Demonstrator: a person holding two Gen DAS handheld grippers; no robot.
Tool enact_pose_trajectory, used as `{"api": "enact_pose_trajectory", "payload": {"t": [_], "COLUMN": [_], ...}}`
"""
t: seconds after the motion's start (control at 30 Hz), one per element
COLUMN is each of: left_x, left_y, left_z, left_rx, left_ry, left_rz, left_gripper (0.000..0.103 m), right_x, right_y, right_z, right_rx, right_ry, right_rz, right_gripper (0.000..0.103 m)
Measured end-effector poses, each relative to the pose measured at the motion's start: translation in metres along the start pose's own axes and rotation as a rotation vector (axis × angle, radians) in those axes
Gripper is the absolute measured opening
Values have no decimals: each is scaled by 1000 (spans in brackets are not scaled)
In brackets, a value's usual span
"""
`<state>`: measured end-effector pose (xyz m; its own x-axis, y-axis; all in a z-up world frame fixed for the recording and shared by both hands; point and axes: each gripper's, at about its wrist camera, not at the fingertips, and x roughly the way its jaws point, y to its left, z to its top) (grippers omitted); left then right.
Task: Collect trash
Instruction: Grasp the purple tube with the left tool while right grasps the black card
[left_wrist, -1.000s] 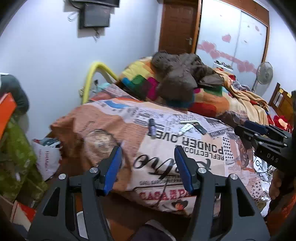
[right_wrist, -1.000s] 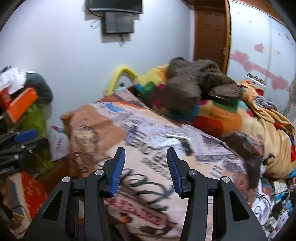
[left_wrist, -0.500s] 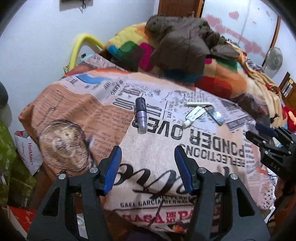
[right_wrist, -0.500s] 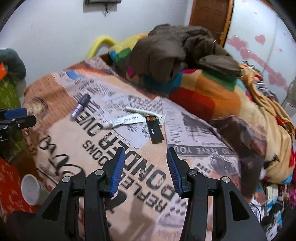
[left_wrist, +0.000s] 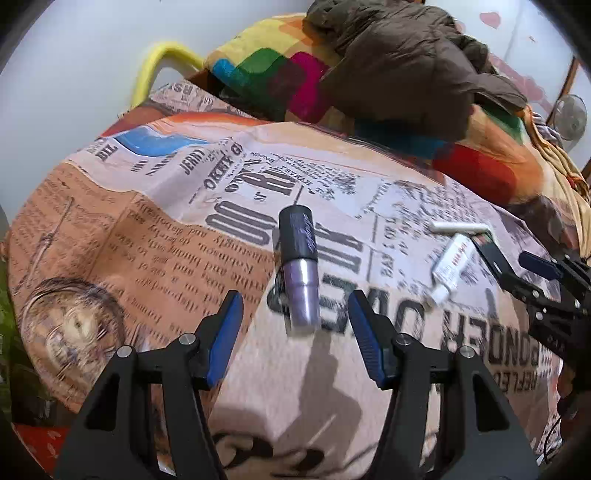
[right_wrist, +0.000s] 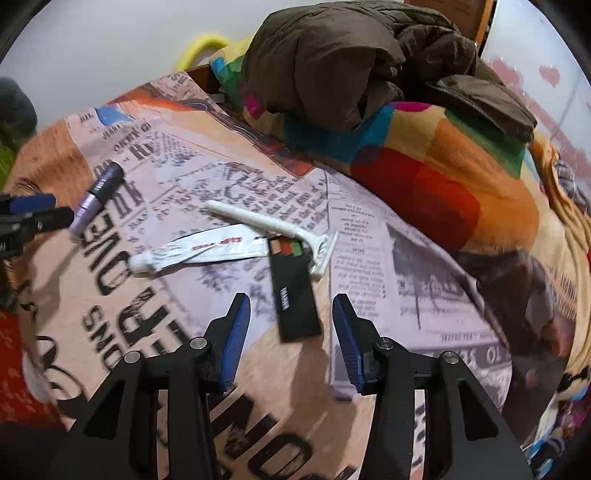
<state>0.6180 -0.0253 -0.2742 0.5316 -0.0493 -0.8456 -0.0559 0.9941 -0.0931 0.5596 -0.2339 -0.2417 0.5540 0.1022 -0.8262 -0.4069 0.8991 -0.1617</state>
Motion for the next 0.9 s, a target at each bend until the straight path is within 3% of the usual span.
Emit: {"api": "enact_pose_trajectory", "payload": {"t": [0.2, 0.43, 0.63, 0.9], "left_x": [18, 33, 40, 12], "left_y": [-5, -6, -1, -4], "left_z": [15, 27, 23, 5], "left_rx": [31, 31, -8, 8], "left_ry": [-17, -3, 26, 23], "left_rz": [25, 37, 14, -16], "left_gripper": [56, 37, 25, 25], "right_x": [10, 13, 15, -2], "right_y": [4, -7, -9, -6], "right_z": [1, 1, 4, -11], "right_rx": [-63, -19, 51, 84], "right_ry": [5, 9, 48, 74], "right_rz": [-7, 90, 105, 120], "right_gripper": [40, 24, 23, 23]}}
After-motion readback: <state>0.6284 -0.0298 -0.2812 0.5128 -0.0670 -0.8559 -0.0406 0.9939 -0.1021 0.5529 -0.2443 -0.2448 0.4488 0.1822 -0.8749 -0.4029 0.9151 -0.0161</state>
